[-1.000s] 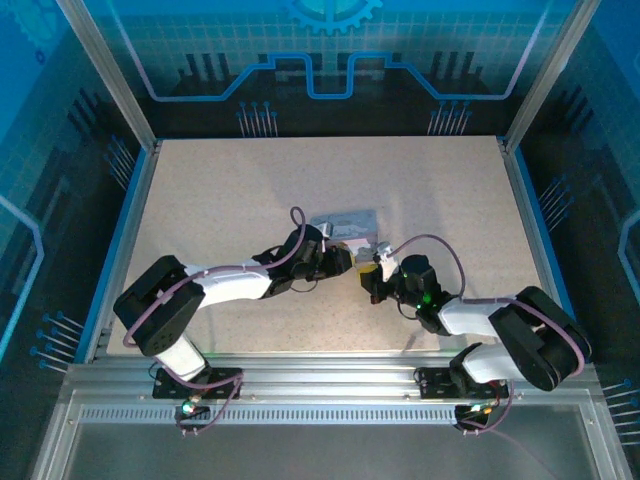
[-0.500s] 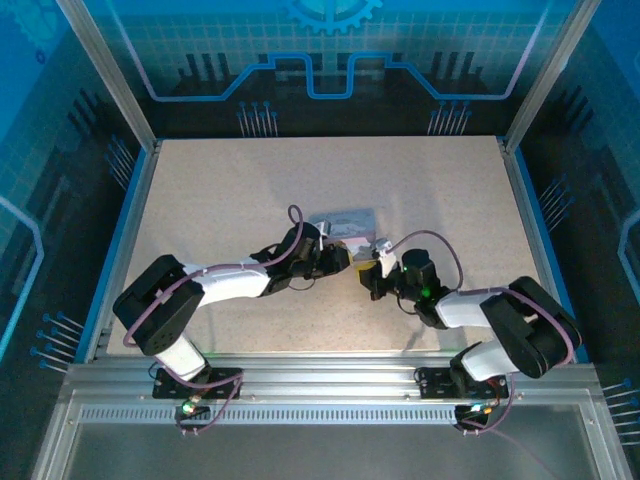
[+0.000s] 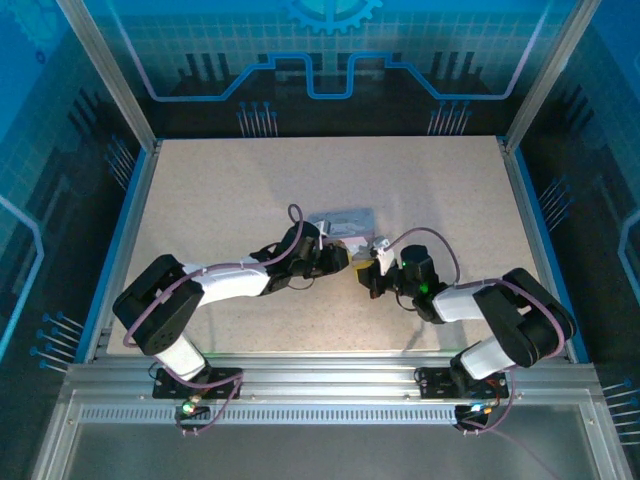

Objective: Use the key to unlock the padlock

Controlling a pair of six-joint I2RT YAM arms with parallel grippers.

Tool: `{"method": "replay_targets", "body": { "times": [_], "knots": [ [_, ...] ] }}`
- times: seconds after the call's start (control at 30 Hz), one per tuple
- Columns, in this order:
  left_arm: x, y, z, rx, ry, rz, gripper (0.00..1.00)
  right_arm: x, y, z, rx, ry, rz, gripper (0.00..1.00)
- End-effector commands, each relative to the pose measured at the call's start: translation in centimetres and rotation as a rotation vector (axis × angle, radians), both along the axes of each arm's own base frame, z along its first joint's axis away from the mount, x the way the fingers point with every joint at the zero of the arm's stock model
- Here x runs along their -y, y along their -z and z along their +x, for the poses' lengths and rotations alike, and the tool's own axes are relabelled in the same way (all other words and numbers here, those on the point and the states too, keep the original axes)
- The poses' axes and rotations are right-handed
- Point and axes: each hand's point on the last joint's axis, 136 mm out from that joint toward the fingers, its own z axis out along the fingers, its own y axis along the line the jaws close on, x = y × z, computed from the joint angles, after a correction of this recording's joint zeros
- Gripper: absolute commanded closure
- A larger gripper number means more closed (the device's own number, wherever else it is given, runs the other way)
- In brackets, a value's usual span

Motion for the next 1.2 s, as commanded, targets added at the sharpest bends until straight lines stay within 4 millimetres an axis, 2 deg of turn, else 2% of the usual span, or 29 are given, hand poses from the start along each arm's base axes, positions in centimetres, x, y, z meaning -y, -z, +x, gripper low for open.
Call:
{"method": "replay_targets", "body": {
  "times": [0.0, 0.53, 0.83, 1.17],
  "knots": [
    [2.1, -1.9, -1.3, 0.022, 0.121, -0.048, 0.79, 0.1, -2.7, 2.7, 0.111, 0.039, 0.021, 1.00],
    [2.0, -1.0, -1.4, 0.004, 0.131, -0.031, 0.79, 1.6, -3.1, 3.2, 0.129, 0.052, -0.006, 1.00],
    [2.0, -1.0, -1.4, 0.003, 0.131, -0.034, 0.79, 1.0, -3.2, 3.4, 0.125, 0.028, 0.009, 1.00],
    [2.0, -0.8, -1.5, -0.003, 0.134, -0.030, 0.79, 0.4, -4.6, 3.8, 0.150, 0.010, 0.027, 1.00]
  ]
}}
